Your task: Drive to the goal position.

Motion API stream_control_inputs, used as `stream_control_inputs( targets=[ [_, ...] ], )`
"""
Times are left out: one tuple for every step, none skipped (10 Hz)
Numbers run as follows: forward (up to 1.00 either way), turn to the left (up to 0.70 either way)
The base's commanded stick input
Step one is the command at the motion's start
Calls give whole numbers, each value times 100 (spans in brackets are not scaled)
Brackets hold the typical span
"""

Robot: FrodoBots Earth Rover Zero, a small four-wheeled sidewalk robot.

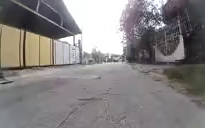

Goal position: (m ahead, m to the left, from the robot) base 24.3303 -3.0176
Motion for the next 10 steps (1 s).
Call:
stream_control_inputs(
  targets=[
    [100,5],
    [100,5],
    [100,5],
    [100,5],
    [100,5],
    [100,5],
    [100,5],
    [100,5],
    [100,5],
    [100,5]
  ],
)
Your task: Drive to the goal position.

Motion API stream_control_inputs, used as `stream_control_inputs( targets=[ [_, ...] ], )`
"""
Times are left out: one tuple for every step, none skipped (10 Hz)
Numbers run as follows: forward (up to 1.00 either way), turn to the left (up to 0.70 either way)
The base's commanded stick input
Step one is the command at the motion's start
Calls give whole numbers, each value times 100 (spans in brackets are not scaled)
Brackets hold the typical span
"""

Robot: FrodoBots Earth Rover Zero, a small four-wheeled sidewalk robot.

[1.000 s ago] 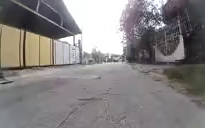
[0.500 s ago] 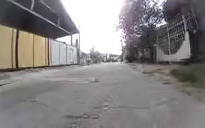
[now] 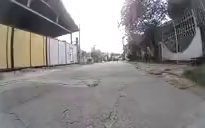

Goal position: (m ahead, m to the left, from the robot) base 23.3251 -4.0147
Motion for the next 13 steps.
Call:
stream_control_inputs(
  targets=[
    [100,5],
    [100,5],
    [100,5],
    [100,5],
    [100,-4],
    [100,-35],
    [100,-35],
    [100,-35],
    [100,-35],
    [100,-35],
    [100,-35],
    [100,-11],
    [100,5]
  ],
)
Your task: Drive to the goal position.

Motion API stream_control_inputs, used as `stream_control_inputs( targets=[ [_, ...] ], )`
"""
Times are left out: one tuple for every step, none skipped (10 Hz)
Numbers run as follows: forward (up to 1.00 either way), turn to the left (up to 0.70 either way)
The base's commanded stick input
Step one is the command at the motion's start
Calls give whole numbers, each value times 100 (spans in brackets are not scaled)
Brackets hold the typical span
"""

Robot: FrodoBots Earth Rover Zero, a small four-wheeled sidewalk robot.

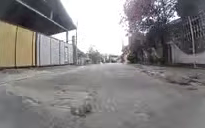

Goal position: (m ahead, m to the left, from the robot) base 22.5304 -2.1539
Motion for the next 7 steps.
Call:
stream_control_inputs(
  targets=[
    [100,5],
    [100,5],
    [100,5],
    [100,5],
    [100,5],
    [100,5],
    [100,5]
  ],
)
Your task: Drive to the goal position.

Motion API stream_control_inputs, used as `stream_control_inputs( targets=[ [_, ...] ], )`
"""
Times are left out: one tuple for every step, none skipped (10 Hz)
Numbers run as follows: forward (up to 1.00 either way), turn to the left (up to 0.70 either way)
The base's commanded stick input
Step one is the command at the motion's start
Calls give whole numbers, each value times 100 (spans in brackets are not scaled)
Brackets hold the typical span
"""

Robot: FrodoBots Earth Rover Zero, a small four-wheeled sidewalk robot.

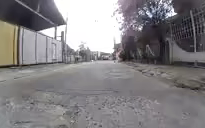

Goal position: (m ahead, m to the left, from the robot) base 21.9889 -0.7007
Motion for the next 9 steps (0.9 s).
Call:
stream_control_inputs(
  targets=[
    [100,5],
    [100,5],
    [100,5],
    [100,5],
    [100,5],
    [100,-6],
    [100,-35],
    [100,-35],
    [100,-35]
  ],
)
